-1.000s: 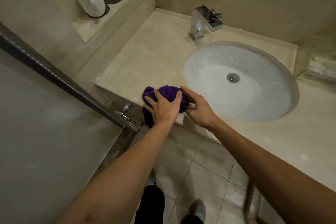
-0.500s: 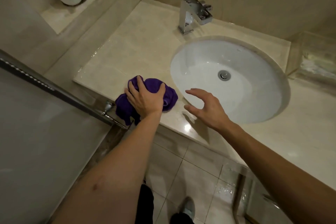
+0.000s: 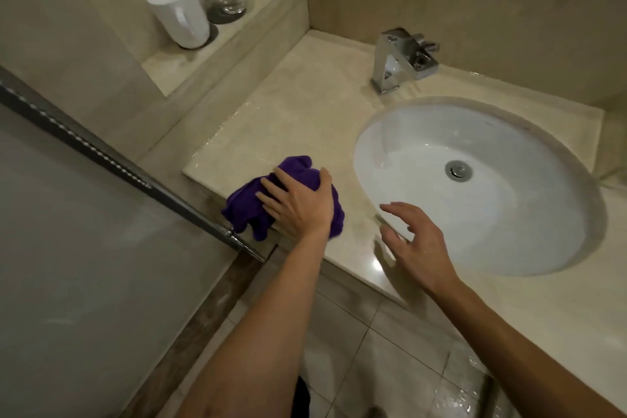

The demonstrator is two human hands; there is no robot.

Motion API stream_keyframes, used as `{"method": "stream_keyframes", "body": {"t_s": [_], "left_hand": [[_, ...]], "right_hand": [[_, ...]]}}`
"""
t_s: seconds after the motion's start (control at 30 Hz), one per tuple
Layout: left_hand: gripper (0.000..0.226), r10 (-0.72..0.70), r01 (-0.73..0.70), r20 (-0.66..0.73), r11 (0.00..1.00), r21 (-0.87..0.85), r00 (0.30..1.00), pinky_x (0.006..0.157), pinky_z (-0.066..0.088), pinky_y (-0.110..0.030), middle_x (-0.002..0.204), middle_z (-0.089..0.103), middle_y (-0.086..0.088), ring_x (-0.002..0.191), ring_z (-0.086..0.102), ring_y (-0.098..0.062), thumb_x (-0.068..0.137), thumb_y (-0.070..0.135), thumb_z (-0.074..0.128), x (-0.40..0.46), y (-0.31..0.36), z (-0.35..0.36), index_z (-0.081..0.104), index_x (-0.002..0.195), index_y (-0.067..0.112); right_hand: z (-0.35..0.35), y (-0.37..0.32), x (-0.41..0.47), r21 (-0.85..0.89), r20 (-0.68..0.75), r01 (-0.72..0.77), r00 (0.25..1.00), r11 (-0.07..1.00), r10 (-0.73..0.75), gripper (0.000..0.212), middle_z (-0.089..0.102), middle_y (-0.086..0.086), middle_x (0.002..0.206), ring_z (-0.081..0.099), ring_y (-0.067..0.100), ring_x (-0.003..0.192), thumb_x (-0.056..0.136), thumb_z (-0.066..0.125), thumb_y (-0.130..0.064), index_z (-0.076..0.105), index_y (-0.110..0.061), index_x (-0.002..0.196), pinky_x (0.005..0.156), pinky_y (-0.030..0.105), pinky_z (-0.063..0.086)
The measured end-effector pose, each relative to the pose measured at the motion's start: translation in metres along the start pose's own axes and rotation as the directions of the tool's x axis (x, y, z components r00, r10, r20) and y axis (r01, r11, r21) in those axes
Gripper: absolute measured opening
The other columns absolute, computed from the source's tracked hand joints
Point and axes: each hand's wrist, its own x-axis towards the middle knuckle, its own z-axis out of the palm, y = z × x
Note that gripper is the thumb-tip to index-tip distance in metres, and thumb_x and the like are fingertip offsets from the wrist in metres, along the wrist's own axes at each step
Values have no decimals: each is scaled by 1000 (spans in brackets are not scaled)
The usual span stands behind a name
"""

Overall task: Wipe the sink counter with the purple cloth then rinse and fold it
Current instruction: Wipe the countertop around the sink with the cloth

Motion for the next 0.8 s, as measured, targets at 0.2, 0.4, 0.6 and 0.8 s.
{"method": "stream_keyframes", "body": {"t_s": [0.2, 0.4, 0.6, 0.8], "left_hand": [[89, 90, -79, -149, 994, 78, 985, 125, 10, -48, 166, 18, -18, 154, 11, -36, 97, 57, 50, 52, -23, -11, 15, 159, 5], [60, 407, -405, -16, 911, 74, 913, 105, 40, -39, 137, 58, -9, 128, 52, -30, 91, 47, 64, 164, -7, -31, 52, 138, 12], [43, 643, -653, 206, 757, -21, 738, 90, 33, -20, 126, 67, -5, 118, 58, -24, 90, 36, 70, 189, 63, 5, 63, 126, 12], [37, 755, -758, 310, 638, -140, 578, 88, 31, -13, 118, 71, -3, 113, 60, -20, 84, 25, 74, 144, 99, 48, 69, 118, 11]], "right_hand": [[14, -8, 15, 48, -30, -40, 999, 998, 41, 35, 59, -6, 140, 53, 13, 131, 97, 67, -26, 67, -29, 132, 110, 50, 45], [24, -11, 44, 124, -125, -82, 987, 989, 98, 37, 59, -13, 137, 53, 4, 129, 96, 68, -20, 67, -34, 130, 110, 44, 46], [25, -12, 75, 202, -273, -136, 943, 970, 189, 37, 61, -18, 130, 56, 1, 122, 94, 66, -16, 67, -40, 123, 102, 26, 47], [9, -4, 66, 157, -311, -168, 927, 973, 210, 41, 57, -28, 127, 54, -6, 119, 94, 67, -18, 61, -50, 119, 95, 16, 43]]}}
